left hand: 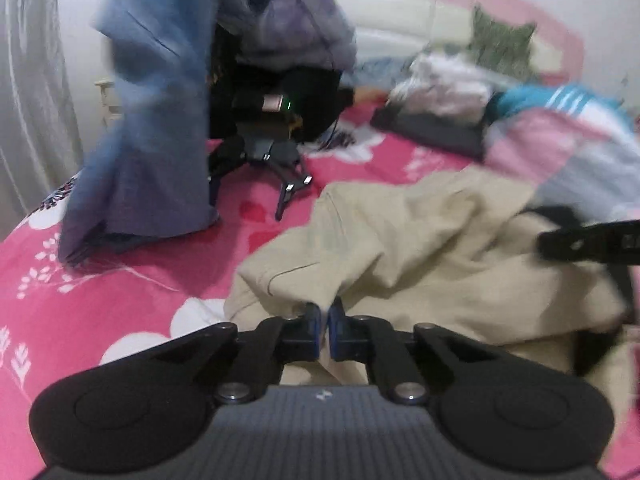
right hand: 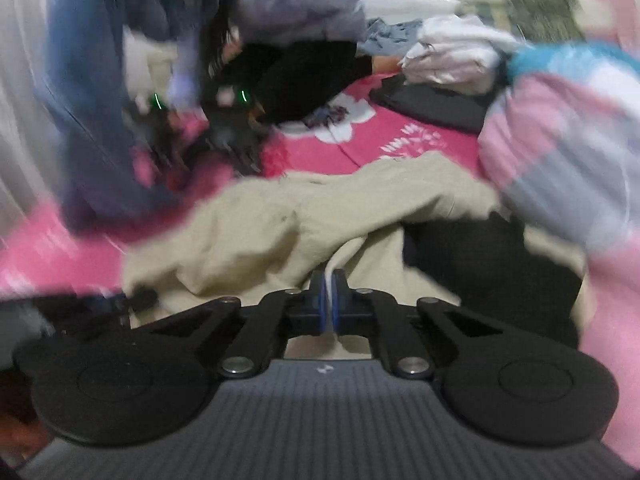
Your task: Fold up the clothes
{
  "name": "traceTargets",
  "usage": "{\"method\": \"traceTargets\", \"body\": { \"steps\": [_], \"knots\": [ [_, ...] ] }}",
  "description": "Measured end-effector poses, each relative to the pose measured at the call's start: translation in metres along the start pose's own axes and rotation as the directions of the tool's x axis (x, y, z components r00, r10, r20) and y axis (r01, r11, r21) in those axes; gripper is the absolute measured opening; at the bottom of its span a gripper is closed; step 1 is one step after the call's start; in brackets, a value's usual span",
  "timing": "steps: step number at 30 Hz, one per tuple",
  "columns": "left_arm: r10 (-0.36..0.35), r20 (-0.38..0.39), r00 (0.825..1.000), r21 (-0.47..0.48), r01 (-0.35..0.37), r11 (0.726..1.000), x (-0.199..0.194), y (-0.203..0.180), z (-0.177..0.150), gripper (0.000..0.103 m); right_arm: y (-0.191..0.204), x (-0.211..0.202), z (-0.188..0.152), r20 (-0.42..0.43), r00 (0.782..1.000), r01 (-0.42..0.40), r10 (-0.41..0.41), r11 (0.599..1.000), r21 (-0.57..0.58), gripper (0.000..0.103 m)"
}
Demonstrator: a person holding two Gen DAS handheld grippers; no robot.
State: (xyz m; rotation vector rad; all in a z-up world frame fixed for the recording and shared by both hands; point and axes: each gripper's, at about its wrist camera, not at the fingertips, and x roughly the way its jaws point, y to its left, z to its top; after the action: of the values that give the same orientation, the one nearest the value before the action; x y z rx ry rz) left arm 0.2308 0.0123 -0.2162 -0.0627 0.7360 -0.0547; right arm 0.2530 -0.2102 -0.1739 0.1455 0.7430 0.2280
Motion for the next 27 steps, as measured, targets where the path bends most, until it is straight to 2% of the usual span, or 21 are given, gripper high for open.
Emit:
{"method": "traceTargets", "body": {
  "steps": [2, 3, 5, 6, 8, 10, 12, 14, 16, 18, 21, 22, 23, 24, 25, 27],
  "knots": [
    [-0.034, 0.013, 0.999, 0.0, 0.034, 0.999, -0.023, 0.004, -0.007, 0.003, -0.005, -0.021, -0.012, 0.033, 0.992, -0.126, 0.123, 0.987, 0.101, 0.0],
    [-0.047, 0.01, 0.999, 0.004, 0.047, 0.999, -0.03, 0.006, -0.011, 0.003, -0.006, -0.03, -0.019, 0.044, 0.981, -0.195, 0.191, 0.971, 0.141, 0.0],
    [-0.074, 0.005, 0.997, 0.01, 0.074, 0.997, -0.045, 0.008, -0.018, 0.003, 0.001, -0.047, -0.035, 0.043, 0.97, -0.244, 0.24, 0.957, 0.158, 0.0],
    [-0.087, 0.003, 0.996, 0.013, 0.087, 0.996, -0.052, 0.009, -0.022, 0.003, 0.007, -0.053, -0.041, 0.039, 0.969, -0.247, 0.244, 0.957, 0.152, 0.0],
    [-0.083, 0.013, 0.996, 0.036, 0.083, 0.996, -0.059, 0.009, -0.029, 0.003, 0.018, -0.064, -0.046, 0.044, 0.982, -0.185, 0.182, 0.978, 0.092, 0.0],
    [-0.088, 0.004, 0.996, 0.03, 0.088, 0.996, -0.062, 0.011, -0.034, 0.003, 0.013, -0.061, -0.035, 0.059, 0.988, -0.146, 0.139, 0.982, 0.121, 0.003],
    [-0.087, -0.004, 0.996, 0.01, 0.087, 0.996, -0.064, 0.014, -0.042, 0.003, 0.005, -0.056, -0.02, 0.073, 0.992, -0.115, 0.104, 0.978, 0.172, 0.014],
    [-0.089, -0.008, 0.996, 0.026, 0.089, 0.996, -0.062, 0.011, -0.048, 0.003, -0.005, -0.044, 0.0, 0.109, 0.993, -0.078, 0.054, 0.97, 0.231, 0.058],
    [-0.092, -0.011, 0.996, 0.046, 0.092, 0.995, -0.061, 0.008, -0.055, 0.003, -0.012, -0.022, 0.016, 0.11, 0.994, -0.055, 0.023, 0.955, 0.293, 0.068],
    [-0.099, -0.012, 0.995, 0.06, 0.099, 0.993, -0.057, 0.006, -0.058, 0.003, -0.019, 0.013, 0.033, 0.052, 0.998, -0.052, 0.036, 0.937, 0.344, 0.069],
    [-0.094, 0.003, 0.996, 0.079, 0.094, 0.992, -0.058, 0.005, -0.067, 0.003, -0.029, 0.067, 0.049, -0.041, 0.999, 0.004, 0.014, 0.915, 0.404, 0.067],
    [-0.093, 0.002, 0.996, 0.074, 0.093, 0.993, -0.059, 0.006, -0.071, 0.003, -0.027, 0.078, 0.047, -0.048, 0.999, 0.009, 0.011, 0.918, 0.395, 0.056],
    [-0.113, -0.003, 0.994, 0.074, 0.113, 0.991, -0.061, 0.007, -0.077, 0.003, -0.023, 0.084, 0.042, -0.056, 0.998, 0.012, 0.01, 0.922, 0.387, 0.024],
    [-0.118, -0.006, 0.993, 0.072, 0.118, 0.99, -0.063, 0.009, -0.083, 0.003, -0.019, 0.088, 0.037, -0.065, 0.998, 0.008, 0.018, 0.924, 0.382, 0.008],
    [-0.119, -0.009, 0.993, 0.069, 0.119, 0.99, -0.065, 0.011, -0.087, 0.003, -0.016, 0.086, 0.032, -0.047, 0.998, -0.019, 0.04, 0.923, 0.384, 0.004],
    [-0.124, -0.015, 0.992, 0.058, 0.124, 0.991, -0.075, 0.017, -0.097, 0.001, -0.007, 0.06, 0.016, 0.083, 0.99, -0.14, 0.118, 0.922, 0.362, 0.002]
  ]
}}
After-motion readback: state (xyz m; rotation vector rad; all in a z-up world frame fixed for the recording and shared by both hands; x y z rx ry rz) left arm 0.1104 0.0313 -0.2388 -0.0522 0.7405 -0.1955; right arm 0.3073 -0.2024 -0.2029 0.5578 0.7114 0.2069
